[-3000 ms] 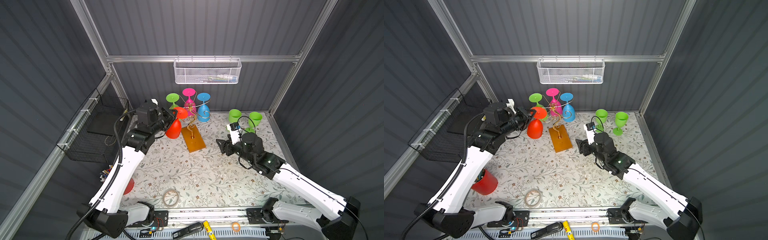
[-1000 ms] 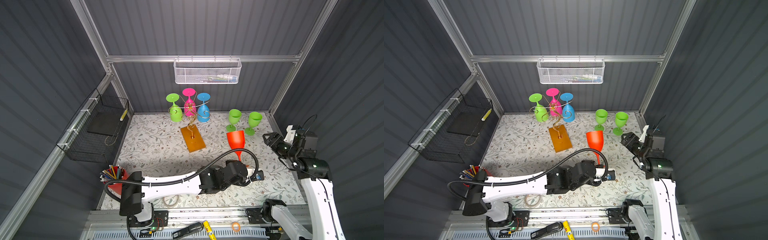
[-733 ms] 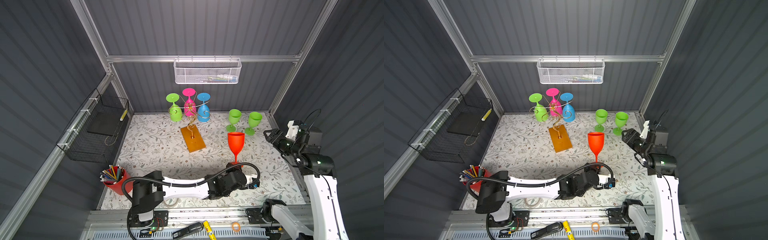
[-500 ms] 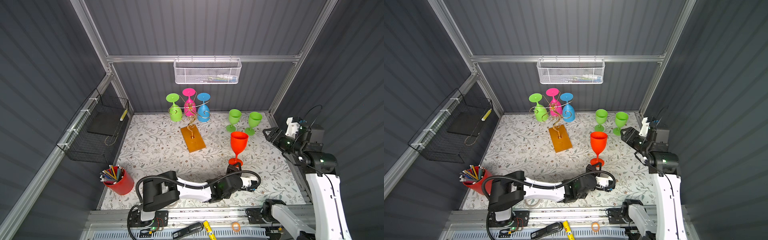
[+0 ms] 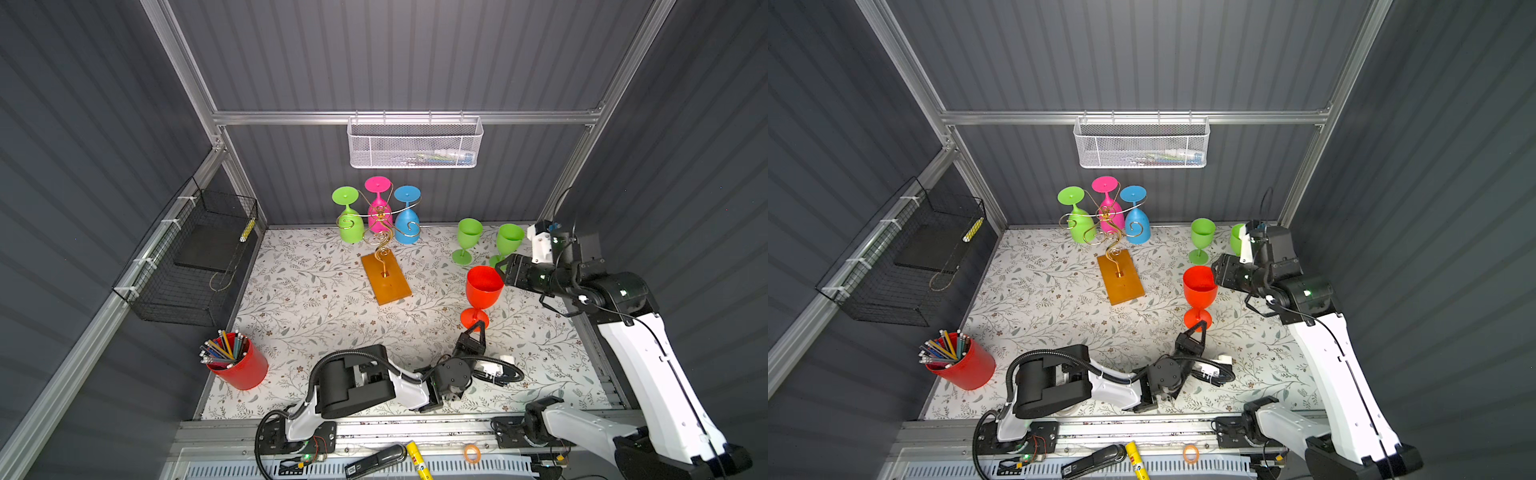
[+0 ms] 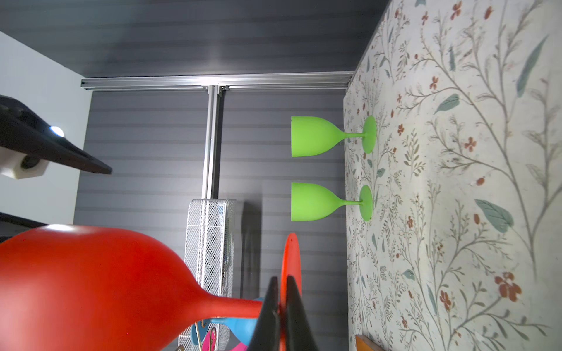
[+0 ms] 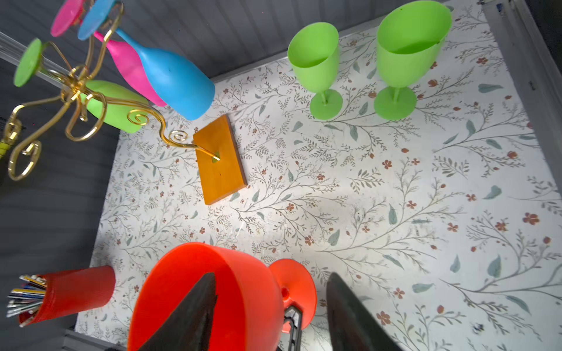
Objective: Take the wine glass off the wine glass rack
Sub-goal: Place the wine glass at the top-right of the table.
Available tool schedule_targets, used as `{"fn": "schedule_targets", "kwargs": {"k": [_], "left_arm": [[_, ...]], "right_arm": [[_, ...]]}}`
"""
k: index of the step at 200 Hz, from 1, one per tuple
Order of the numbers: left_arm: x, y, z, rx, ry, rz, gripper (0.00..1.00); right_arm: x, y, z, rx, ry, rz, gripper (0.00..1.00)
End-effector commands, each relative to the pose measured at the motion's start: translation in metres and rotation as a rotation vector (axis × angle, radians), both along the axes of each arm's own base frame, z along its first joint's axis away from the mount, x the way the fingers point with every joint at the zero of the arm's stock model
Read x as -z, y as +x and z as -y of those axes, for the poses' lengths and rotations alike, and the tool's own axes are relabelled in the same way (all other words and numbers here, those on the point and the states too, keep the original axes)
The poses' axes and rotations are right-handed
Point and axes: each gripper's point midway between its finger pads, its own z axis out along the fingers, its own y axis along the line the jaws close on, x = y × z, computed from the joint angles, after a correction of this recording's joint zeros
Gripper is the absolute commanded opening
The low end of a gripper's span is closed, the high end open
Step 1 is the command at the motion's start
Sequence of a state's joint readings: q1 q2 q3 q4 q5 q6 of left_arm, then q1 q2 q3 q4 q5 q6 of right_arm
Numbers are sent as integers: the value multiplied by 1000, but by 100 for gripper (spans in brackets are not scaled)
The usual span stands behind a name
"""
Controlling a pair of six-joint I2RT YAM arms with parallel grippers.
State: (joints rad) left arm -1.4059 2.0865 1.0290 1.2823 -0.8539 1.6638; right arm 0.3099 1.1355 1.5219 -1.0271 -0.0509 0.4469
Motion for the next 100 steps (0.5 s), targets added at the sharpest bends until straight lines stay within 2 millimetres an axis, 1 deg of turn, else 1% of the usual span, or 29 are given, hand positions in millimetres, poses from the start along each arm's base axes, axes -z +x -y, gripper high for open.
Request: {"fn": "schedule_targets", "kwargs": {"k": [1,12,35,63,83,100], "left_arm": [[-6,8,-11,-42,-56,29,0],[-4,10,-12,-46,-52,26,0],[0,14,-15,-61,-51,24,0],[0,20,-19,-83,-60,25,0],[3,25,-22,-98,-54,22,0],[5,28,-23,-107,-46,25,0]], "right_arm": [[9,0,6,7,-131,-38,57],[11,3,3,-3,-159,-50,56],[12,5,-5,-33,-206,-64,51],[15,7,-9,-46,-251,-83,38],[19,8,-16,-74,-263,-96,31],[22,10,-20,-83,-279,-106,23]]}}
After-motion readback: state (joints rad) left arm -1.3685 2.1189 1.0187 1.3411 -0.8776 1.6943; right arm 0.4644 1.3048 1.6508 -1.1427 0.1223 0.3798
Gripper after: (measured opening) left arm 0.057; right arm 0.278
